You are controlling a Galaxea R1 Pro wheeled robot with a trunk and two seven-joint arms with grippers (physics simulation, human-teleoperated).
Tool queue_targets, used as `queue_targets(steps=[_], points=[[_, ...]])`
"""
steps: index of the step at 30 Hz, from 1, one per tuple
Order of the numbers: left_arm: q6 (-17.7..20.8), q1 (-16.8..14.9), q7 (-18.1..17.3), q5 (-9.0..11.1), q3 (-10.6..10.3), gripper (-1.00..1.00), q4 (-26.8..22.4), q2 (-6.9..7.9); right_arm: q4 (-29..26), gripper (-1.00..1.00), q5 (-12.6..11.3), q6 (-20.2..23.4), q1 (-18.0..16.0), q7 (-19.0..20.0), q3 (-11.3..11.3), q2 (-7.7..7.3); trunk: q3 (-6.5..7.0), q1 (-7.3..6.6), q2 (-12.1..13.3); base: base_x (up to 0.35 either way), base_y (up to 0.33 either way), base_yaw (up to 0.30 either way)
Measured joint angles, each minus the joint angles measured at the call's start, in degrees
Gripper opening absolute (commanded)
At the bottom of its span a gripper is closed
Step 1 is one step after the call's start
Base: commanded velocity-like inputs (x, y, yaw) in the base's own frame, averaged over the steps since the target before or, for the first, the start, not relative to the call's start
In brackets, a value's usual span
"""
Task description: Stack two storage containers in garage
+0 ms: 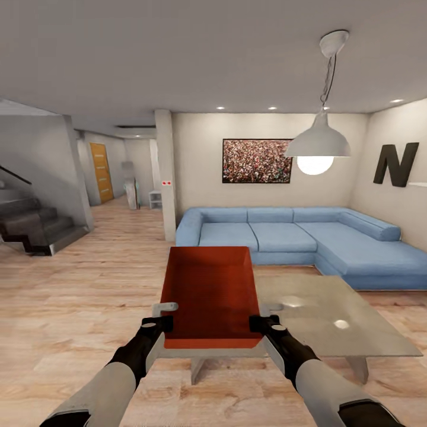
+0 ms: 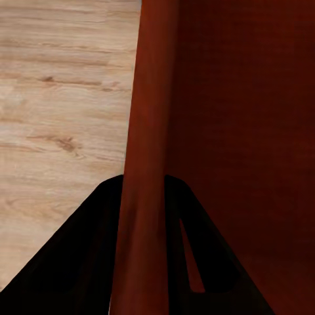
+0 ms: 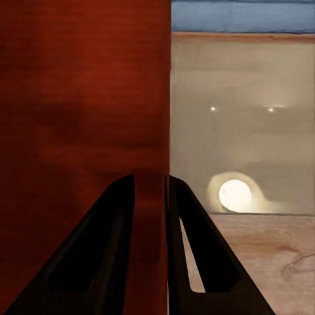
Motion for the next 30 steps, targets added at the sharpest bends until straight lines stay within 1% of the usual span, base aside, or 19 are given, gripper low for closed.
queue_targets(steps=[7, 8, 13, 30], points=[[0.0, 0.0, 0.4, 0.3, -0.3, -1.0, 0.1, -0.17, 0.0, -1.0, -0.3, 0.0, 0.0, 0.0, 0.4, -0.2, 0.0, 0.0, 0.0, 0.0, 0.0, 0.3], [-0.2, 0.0, 1.2, 1.0, -0.9, -1.0, 0.4, -0.35, 0.1, -1.0, -0.8, 0.0, 0.0, 0.1, 0.9, -0.48, 0.0, 0.0, 0.0, 0.0, 0.0, 0.3], [-0.1, 0.0, 1.0, 0.7, -0.7, -1.0, 0.3, -0.38, 0.1, -1.0, -0.8, 0.0, 0.0, 0.1, 0.9, -0.49, 0.0, 0.0, 0.0, 0.0, 0.0, 0.3], [-0.2, 0.0, 1.0, 0.8, -0.8, -1.0, 0.4, -0.38, 0.0, -1.0, -0.8, 0.0, 0.0, 0.0, 1.0, -0.52, 0.0, 0.0, 0.0, 0.0, 0.0, 0.3]])
